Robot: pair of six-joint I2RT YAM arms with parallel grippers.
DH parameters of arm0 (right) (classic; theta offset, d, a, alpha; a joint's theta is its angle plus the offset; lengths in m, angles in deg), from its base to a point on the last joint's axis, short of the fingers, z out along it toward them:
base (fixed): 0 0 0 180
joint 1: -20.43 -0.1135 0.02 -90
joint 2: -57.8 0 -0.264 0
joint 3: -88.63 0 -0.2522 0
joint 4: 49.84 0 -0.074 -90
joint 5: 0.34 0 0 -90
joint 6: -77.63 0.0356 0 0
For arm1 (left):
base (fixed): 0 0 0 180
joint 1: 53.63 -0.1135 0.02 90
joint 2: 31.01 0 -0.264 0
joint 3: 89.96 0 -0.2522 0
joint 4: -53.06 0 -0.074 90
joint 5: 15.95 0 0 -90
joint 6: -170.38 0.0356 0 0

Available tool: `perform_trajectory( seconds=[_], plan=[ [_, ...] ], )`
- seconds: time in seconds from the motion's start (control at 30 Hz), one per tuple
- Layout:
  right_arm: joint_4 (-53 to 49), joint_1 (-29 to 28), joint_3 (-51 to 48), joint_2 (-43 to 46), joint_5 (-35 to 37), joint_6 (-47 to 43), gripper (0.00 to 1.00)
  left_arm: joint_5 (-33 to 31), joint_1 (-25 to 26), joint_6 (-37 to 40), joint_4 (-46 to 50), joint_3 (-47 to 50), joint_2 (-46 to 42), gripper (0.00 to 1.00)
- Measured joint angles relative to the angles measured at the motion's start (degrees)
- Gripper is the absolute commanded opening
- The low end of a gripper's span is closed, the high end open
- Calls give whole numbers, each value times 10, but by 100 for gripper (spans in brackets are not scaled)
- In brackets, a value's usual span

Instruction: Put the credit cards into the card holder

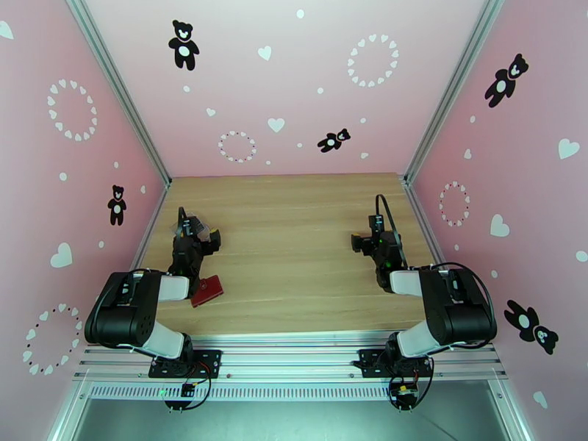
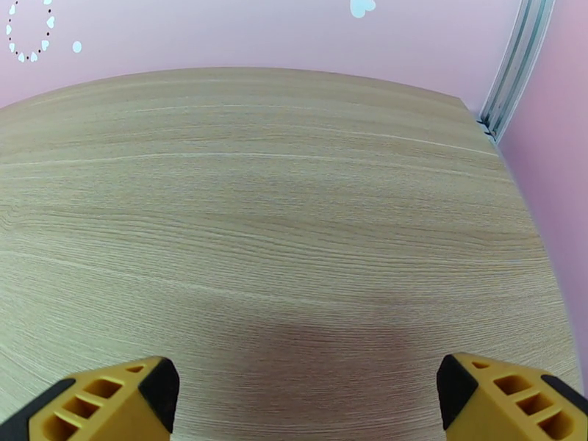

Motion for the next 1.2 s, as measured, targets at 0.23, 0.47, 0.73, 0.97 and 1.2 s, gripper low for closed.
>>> perform_trajectory(
  seconds=[0.23,0.47,0.73,0.97,1.2],
  plan=[
    [-110,-3,18,84,14,7,99,0,0,0,0,0,0,99],
    [-198,-5,65,238,-31,82,99,-93,2,-78,192,-12,-207,99],
    [-252,-8,64,281,-107,217,99,-140,-4,-274,529,-183,-402,97],
    [-310,-28,65,275,-137,248,99,-81,-69,-344,726,-351,-149,91],
    [-322,-32,65,274,-130,260,99,12,-165,-383,801,-484,20,91]
  ],
)
